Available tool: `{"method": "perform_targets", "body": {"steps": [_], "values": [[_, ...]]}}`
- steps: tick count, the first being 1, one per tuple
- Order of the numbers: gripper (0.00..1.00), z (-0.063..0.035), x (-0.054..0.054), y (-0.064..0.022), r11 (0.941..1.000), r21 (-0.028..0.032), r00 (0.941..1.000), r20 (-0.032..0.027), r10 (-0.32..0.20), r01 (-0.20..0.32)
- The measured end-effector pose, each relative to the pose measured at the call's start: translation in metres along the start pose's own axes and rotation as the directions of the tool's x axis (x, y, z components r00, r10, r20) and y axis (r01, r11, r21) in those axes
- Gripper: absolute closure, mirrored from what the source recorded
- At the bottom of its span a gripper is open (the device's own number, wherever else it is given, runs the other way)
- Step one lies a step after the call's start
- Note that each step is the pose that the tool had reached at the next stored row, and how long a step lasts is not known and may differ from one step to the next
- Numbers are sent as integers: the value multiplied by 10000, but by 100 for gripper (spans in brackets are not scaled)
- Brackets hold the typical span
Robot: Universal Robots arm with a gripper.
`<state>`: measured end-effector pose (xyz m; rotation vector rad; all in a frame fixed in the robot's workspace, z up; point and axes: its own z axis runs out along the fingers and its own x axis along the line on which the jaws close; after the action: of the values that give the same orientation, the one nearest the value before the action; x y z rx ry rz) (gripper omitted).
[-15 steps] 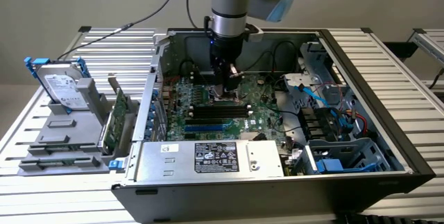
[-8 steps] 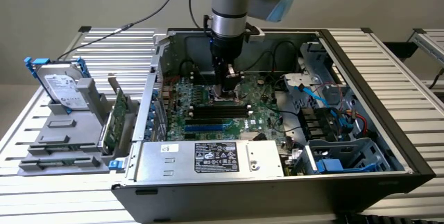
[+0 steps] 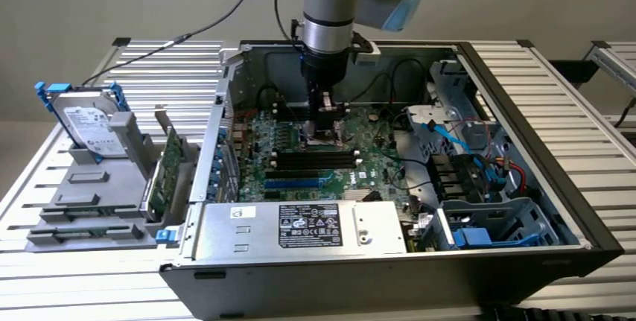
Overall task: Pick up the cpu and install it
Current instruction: 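Place the cpu into insertion slot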
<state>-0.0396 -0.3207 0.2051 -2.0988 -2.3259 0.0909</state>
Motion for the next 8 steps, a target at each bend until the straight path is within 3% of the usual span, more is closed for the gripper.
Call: {"method": "perform_targets", "body": {"steps": [8], "values": [[45,-1,-12,1,9987,17,9987,-24,506,-506]]}}
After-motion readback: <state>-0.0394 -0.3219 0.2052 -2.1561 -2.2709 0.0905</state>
